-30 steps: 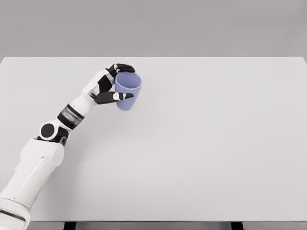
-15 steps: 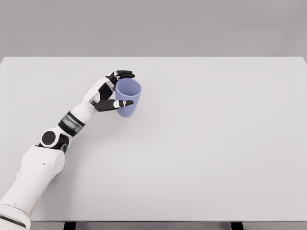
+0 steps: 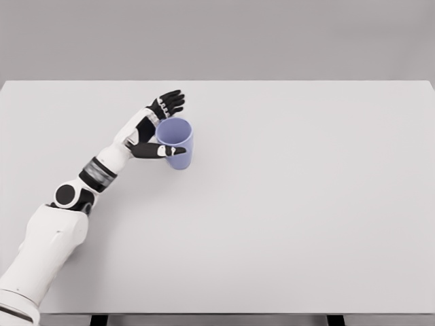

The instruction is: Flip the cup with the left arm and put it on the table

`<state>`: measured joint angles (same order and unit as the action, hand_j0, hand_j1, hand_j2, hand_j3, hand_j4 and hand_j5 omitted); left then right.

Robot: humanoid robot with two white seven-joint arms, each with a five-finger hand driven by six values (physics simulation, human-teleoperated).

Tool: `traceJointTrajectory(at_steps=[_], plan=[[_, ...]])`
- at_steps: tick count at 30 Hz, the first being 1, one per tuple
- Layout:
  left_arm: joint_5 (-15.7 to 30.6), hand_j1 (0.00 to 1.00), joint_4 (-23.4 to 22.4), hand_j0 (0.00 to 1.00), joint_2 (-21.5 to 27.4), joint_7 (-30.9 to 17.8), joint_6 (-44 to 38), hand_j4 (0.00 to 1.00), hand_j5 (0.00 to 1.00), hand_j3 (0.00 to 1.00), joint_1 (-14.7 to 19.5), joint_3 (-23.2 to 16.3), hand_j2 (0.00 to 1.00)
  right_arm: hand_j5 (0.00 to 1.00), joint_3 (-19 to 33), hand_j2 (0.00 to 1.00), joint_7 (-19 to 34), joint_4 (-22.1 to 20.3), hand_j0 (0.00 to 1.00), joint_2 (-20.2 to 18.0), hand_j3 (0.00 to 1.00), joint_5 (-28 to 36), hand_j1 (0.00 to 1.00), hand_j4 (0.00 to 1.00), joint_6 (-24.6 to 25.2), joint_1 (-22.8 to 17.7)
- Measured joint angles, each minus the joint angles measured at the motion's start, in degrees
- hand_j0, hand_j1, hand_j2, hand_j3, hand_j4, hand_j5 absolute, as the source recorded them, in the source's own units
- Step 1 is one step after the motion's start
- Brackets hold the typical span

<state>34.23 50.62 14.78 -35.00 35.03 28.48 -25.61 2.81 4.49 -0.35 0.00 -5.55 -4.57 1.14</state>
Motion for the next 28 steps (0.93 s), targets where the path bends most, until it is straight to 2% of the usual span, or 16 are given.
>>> traceJointTrajectory(at_steps=[4,7,11,14,17,20,22,25,28], plan=[[0.3,1.0,0.9,1.0,2.2,0.0,0.0,1.0,1.0,1.0,0.4,0.2,1.0,1.0,0.0,1.0,0.0,0.0,1.0,0.0,1.0,0.0,1.0,1.0,0.0,0.0],[0.4,1.0,3.3,1.0,4.9,0.0,0.0,1.0,1.0,1.0,0.4,0.4,1.0,1.0,0.0,1.0,0.0,0.0,1.0,0.0,1.0,0.0,1.0,1.0,0.0,0.0],[0.5,1.0,7.5,1.0,11.0,0.0,0.0,1.0,1.0,1.0,1.4,0.5,1.0,1.0,0.0,1.0,0.0,0.0,1.0,0.0,1.0,0.0,1.0,1.0,0.0,0.0],[0.0,1.0,8.5,1.0,16.0,0.0,0.0,1.0,1.0,1.0,1.6,0.6,1.0,1.0,0.0,1.0,0.0,0.0,1.0,0.0,1.0,0.0,1.0,1.0,0.0,0.0],[-5.3,1.0,8.7,1.0,20.3,0.0,0.0,1.0,1.0,1.0,1.6,0.7,1.0,1.0,0.0,1.0,0.0,0.0,1.0,0.0,1.0,0.0,1.0,1.0,0.0,0.0],[-15.8,1.0,8.7,1.0,22.2,0.0,0.0,1.0,1.0,1.0,2.5,0.6,1.0,1.0,0.0,1.0,0.0,0.0,1.0,0.0,1.0,0.0,1.0,1.0,0.0,0.0],[-20.5,1.0,8.8,1.0,22.6,0.0,0.1,1.0,1.0,1.0,2.5,0.6,1.0,1.0,0.0,1.0,0.0,0.0,1.0,0.0,1.0,0.0,1.0,1.0,0.0,0.0],[-23.6,1.0,8.8,1.0,22.8,0.0,0.1,1.0,1.0,1.0,2.5,0.6,1.0,1.0,0.0,1.0,0.0,0.0,1.0,0.0,1.0,0.0,1.0,1.0,0.0,0.0],[-24.7,1.0,8.7,1.0,22.8,0.0,0.1,1.0,1.0,1.0,2.5,0.6,1.0,1.0,0.0,1.0,0.0,0.0,1.0,0.0,1.0,0.0,1.0,1.0,0.0,0.0]])
